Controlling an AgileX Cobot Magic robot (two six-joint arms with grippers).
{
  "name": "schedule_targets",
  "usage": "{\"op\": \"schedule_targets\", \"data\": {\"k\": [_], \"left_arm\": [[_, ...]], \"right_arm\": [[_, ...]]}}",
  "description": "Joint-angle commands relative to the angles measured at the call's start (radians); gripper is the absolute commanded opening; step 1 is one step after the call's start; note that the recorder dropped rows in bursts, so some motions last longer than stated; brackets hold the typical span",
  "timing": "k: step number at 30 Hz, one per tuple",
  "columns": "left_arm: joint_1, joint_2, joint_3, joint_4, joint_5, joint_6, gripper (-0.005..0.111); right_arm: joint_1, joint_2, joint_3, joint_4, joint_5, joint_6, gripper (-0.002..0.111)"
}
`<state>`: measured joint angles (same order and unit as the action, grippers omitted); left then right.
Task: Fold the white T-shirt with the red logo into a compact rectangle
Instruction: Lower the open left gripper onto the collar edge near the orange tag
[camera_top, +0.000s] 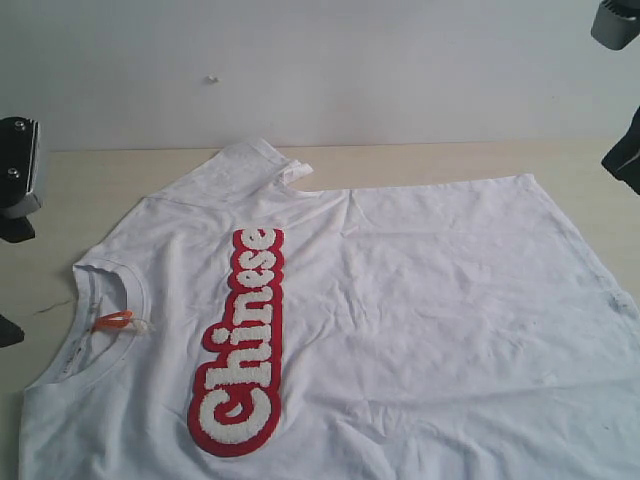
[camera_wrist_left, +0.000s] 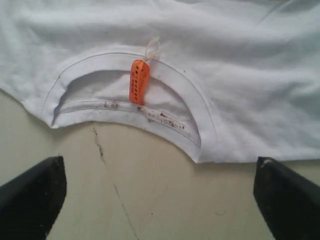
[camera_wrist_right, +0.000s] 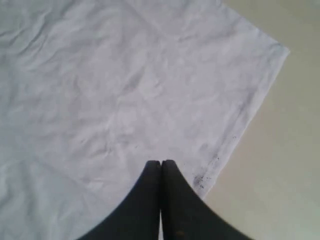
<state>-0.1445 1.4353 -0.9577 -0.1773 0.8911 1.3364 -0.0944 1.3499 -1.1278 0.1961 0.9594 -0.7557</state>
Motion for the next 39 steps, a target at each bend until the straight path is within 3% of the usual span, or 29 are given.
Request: {"op": "schedule_targets", "data": {"k": [1, 11, 15, 17, 23, 26, 32, 37, 39], "left_arm": [[-0.006, -0.004, 0.003, -0.01, -0.012, -0.018, 0.105], [-0.006, -0.005, 0.003, -0.069, -0.004, 0.011, 0.105], [-0.006, -0.003, 0.003, 0.081, 0.0, 0.098, 0.105], [-0.003, -0.003, 0.003, 0.147, -0.019, -0.002, 0.105], [-0.003, -0.005, 0.003, 0.086, -0.037, 0.007, 0.105], [-0.005, -0.005, 0.003, 0.013, 0.021, 0.17, 0.105], [-0.005, -0.003, -0.027, 0.017, 0.059, 0.142, 0.105], [-0.005, 0.051, -0.129, 0.114, 0.226, 0.073, 0.105], [-0.005, 0.077, -0.137, 0.177, 0.224, 0.036, 0.105]], "right_arm": [[0.001, 0.0, -0.007, -0.017, -0.014, -0.01, 0.0], [0.001, 0.0, -0.007, -0.014, -0.012, -0.01, 0.0], [0.001, 0.0, -0.007, -0.014, -0.014, -0.01, 0.0], [0.001, 0.0, -0.007, -0.014, -0.016, -0.01, 0.0], [0.001, 0.0, -0.007, -0.012, -0.016, -0.01, 0.0], [0.001, 0.0, -0.007, -0.01, -0.016, -0.01, 0.0], [0.001, 0.0, -0.007, -0.01, -0.021, -0.01, 0.0], [0.001, 0.002, -0.007, -0.012, -0.041, -0.033, 0.0], [0.001, 0.002, -0.007, -0.012, -0.041, -0.033, 0.0]]}}
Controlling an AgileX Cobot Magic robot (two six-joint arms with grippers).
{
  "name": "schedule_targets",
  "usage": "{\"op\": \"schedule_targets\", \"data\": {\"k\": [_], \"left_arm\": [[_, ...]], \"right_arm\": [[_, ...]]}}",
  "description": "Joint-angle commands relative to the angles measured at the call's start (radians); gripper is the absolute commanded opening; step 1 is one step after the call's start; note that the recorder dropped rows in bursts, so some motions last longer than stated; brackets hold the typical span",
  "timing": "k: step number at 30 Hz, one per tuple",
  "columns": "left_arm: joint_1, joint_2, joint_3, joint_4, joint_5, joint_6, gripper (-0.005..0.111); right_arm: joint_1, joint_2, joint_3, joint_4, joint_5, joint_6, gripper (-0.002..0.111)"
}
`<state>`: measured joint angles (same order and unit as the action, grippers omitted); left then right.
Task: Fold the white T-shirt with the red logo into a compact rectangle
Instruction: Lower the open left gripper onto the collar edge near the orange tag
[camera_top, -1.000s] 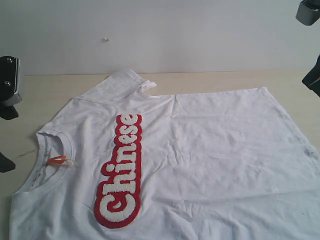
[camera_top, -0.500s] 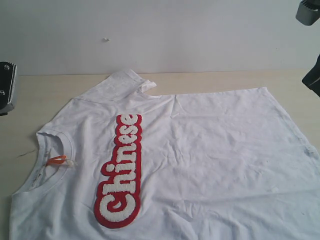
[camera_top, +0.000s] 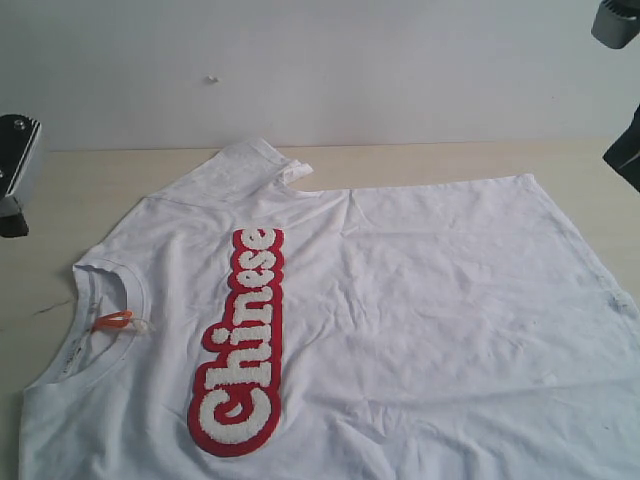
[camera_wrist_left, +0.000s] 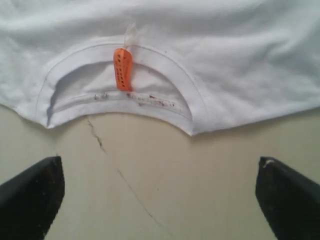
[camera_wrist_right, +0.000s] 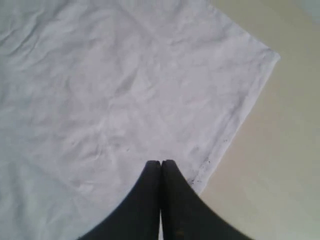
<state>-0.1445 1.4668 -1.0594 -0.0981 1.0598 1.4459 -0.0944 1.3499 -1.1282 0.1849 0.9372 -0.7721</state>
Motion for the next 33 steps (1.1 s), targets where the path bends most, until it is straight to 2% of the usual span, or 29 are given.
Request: {"op": "schedule_targets", "data": {"k": [1, 3, 7, 19, 33], "left_arm": [[-0.005, 0.06, -0.035, 0.122, 0.043, -0.075, 0.105], [-0.005, 0.09, -0.035, 0.098, 0.005, -0.055, 0.105], [-0.005, 0.155, -0.035, 0.022, -0.073, 0.091, 0.105], [-0.003, 0.377, -0.035, 0.001, -0.301, 0.124, 0.105], [0.003, 0.488, -0.035, -0.073, -0.37, 0.176, 0.105]], "right_arm": [[0.001, 0.002, -0.006, -0.001, -0.019, -0.02, 0.0], [0.001, 0.002, -0.006, -0.001, -0.019, -0.041, 0.0], [0.001, 0.002, -0.006, -0.003, -0.019, -0.075, 0.0], [0.001, 0.047, -0.006, -0.005, -0.021, -0.125, 0.0], [0.001, 0.121, -0.006, -0.032, -0.017, -0.143, 0.0]]}}
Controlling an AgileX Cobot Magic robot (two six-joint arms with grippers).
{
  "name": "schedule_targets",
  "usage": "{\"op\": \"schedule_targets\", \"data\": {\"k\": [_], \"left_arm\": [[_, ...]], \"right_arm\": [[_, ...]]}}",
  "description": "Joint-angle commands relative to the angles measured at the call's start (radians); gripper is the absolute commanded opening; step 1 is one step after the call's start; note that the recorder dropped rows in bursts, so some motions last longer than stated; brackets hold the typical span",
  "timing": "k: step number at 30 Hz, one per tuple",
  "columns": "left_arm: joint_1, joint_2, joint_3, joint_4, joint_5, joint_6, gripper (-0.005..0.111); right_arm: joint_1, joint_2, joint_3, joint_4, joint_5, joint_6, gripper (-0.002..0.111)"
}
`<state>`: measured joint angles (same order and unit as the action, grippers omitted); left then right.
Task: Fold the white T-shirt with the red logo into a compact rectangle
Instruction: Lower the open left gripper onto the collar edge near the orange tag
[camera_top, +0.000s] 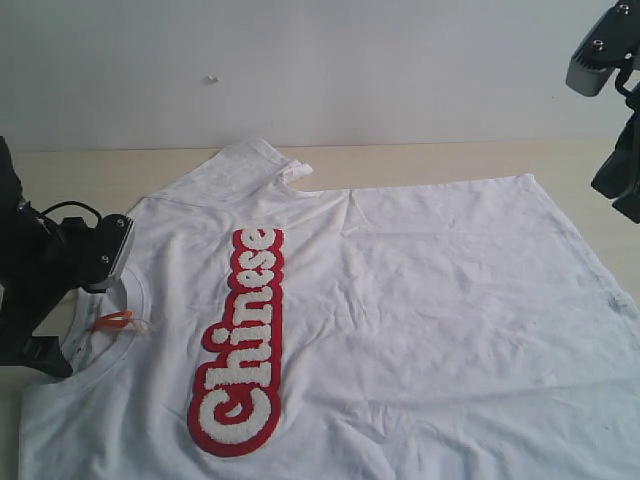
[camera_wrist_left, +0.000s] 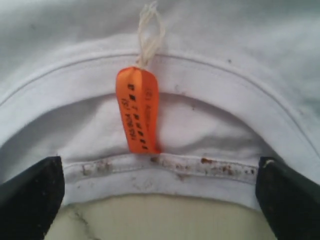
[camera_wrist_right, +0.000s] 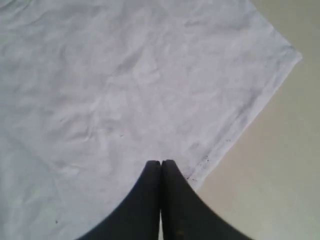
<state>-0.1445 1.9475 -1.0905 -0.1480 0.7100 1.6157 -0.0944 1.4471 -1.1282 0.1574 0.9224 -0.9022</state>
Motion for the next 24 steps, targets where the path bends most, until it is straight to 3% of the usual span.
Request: {"op": "schedule_targets", "data": {"k": [1, 7, 24], "left_arm": [[0.007, 0.008, -0.004, -0.033, -0.021, 0.006, 0.105], [0.056, 0.01, -0.004, -0.082, 0.078, 0.063, 0.105], [0.044, 0.046, -0.084, -0.108, 0.132, 0.048, 0.105]], "right_arm": [[0.001, 0.031, -0.006, -0.005, -0.003, -0.013, 0.0], [0.001, 0.056, -0.006, -0.005, -0.003, -0.033, 0.0], [0.001, 0.099, -0.006, 0.004, 0.03, -0.095, 0.0]]}}
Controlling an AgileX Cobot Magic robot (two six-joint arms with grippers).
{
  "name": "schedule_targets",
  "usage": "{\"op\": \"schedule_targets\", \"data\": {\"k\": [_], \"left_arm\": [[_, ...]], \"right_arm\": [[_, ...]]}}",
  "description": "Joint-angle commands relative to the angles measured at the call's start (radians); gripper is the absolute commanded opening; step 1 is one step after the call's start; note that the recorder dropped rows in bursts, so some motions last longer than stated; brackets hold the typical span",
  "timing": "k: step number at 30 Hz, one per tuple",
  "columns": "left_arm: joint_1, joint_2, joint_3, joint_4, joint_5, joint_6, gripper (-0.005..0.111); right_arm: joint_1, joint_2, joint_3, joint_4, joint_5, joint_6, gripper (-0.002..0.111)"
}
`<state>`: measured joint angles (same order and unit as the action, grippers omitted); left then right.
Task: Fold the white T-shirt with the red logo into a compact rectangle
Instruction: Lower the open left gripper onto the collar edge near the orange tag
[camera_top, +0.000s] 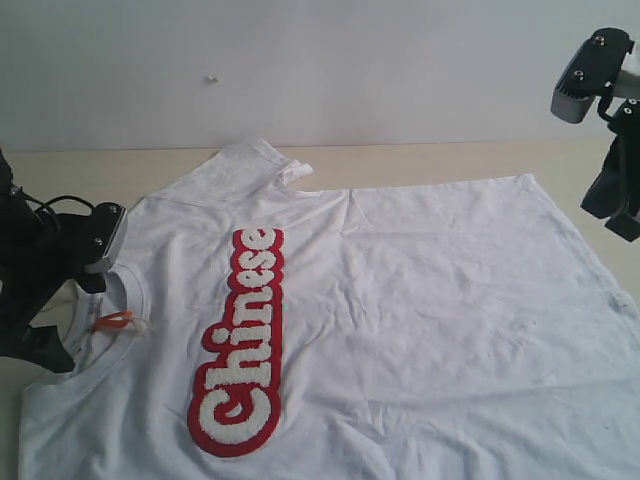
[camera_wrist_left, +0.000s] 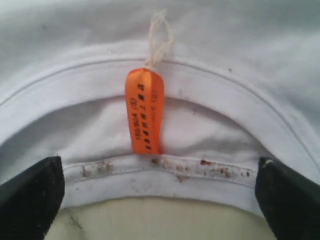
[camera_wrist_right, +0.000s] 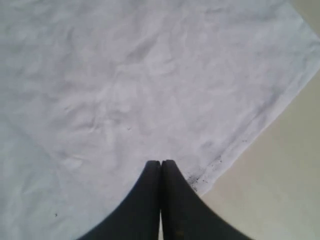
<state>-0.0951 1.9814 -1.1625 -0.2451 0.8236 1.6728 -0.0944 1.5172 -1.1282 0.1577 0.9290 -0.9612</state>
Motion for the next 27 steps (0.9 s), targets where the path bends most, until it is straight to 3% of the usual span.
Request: {"op": "schedule_targets", "data": {"k": [1, 27], "left_arm": [[-0.006, 0.021, -0.012, -0.011, 0.024, -0.009, 0.105], [-0.006, 0.05, -0.012, 0.132, -0.075, -0.036, 0.105]], "right_arm": [[0.001, 0.035, -0.006, 0.003, 0.025, -0.04, 0.0], [0.001, 0.053, -0.006, 0.024, 0.042, -0.157, 0.0]]}}
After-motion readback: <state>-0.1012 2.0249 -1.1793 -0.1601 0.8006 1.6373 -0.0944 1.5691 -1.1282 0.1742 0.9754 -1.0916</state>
